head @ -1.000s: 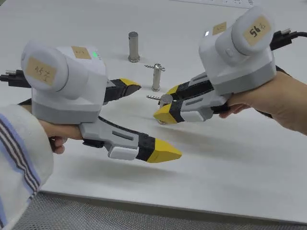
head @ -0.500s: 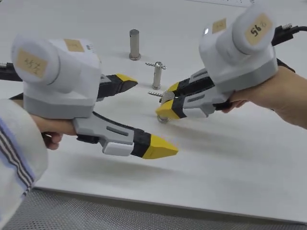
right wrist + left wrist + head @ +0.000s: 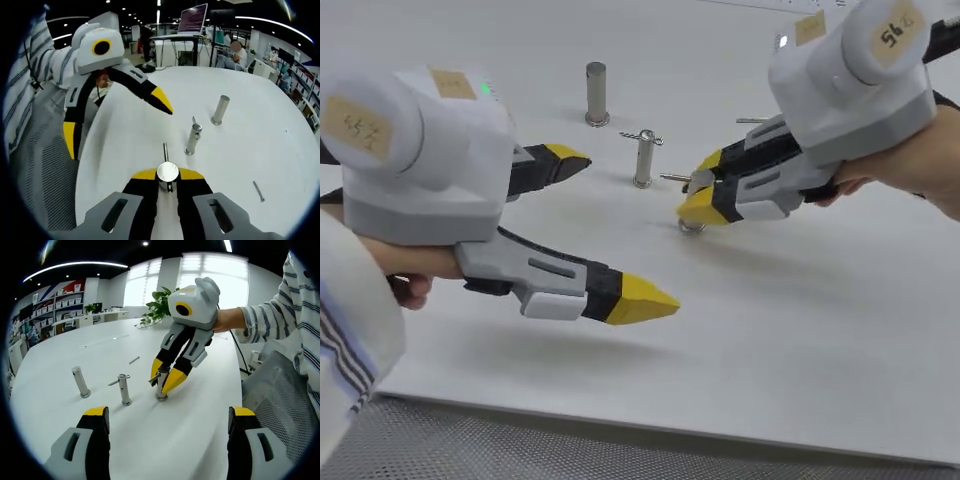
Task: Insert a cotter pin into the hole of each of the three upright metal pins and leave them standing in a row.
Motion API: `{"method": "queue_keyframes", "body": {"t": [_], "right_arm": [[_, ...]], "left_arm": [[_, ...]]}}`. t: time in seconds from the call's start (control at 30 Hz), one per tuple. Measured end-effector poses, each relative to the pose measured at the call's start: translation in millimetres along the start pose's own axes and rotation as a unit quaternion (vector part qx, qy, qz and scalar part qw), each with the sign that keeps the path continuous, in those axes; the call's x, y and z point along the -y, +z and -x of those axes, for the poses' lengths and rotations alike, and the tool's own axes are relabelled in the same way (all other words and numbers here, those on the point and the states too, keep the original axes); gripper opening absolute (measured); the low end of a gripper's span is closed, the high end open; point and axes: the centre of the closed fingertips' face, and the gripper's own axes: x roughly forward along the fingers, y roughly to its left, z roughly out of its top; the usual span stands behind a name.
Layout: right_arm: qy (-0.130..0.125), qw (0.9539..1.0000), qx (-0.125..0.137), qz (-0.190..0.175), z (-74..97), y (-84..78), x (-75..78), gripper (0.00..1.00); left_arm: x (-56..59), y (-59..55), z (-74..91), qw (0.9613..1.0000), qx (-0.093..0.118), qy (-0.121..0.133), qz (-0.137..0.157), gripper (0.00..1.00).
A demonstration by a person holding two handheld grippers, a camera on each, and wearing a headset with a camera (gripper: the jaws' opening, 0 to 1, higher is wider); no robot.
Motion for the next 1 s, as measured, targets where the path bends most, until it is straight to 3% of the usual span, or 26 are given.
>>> {"method": "queue_keyframes", "body": {"t": [0.17, 0.43, 0.8, 1.0], "right_arm": [[-0.008, 0.9996, 0.006, -0.025, 5.7, -7.1, 16.3, 0.14], [-0.025, 0.9995, -0.006, -0.02, 11.8, -20.6, 35.3, 0.14], [-0.016, 0.9996, 0.008, -0.022, 15.6, -23.1, 36.2, 0.14], [-0.011, 0.9998, 0.015, -0.004, 15.7, -23.6, 35.5, 0.15]], "left_arm": [[-7.6, 3.0, 2.2, 0.9999, 0.0, 0.011, -0.008, 0.99], [-15.6, 4.3, 5.3, 0.9997, -0.005, 0.019, -0.013, 0.99], [-17.0, 8.2, 8.1, 0.9996, 0.001, 0.022, -0.015, 0.99], [-18.6, 13.1, 11.1, 0.9995, 0.008, 0.025, -0.016, 0.99]]}}
